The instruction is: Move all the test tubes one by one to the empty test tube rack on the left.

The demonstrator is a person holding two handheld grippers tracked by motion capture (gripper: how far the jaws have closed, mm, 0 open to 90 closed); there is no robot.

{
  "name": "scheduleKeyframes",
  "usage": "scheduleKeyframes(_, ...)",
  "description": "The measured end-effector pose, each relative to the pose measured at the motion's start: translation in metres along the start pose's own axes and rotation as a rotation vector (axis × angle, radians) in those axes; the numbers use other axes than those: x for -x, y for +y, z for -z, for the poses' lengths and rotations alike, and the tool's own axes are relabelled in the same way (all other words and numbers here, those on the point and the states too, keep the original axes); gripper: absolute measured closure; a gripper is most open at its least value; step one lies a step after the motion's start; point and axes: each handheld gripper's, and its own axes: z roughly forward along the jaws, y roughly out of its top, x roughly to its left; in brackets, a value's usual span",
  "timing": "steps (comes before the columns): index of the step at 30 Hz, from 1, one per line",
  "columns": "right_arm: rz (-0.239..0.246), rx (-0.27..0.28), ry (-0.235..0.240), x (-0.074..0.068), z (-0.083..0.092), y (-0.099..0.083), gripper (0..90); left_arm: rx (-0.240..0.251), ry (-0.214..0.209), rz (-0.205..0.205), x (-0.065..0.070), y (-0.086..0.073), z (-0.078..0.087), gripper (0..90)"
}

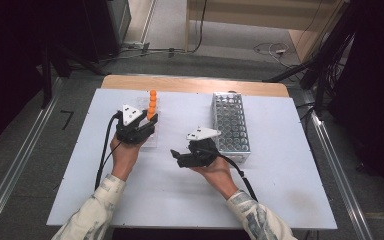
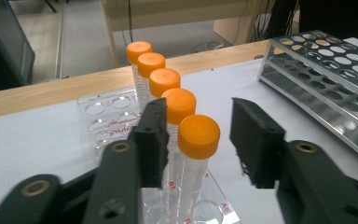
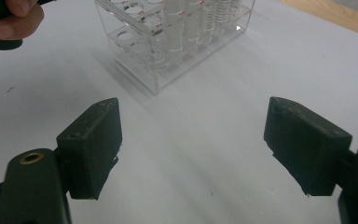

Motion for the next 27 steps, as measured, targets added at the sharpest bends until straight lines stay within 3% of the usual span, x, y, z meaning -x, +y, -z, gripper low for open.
scheduleKeyframes(5,0.001,0.004,0.001,0.0,0.002,0.0,17.7,-0.005,-0.015,0.042,-0.004,-0.002,0.006,38.7)
scheduleKeyframes(18,-0.014,0.05,-0.003,0.005,0.029,-0.002,17.7,-0.056,0.004,0.058,-0.008,-0.025,0.033,25.4)
scheduleKeyframes(27,-0.027,0.061,-0.027,0.016,0.047,-0.013,17.6,-0.038,0.022,0.062,-0.008,-0.04,0.052,21.4)
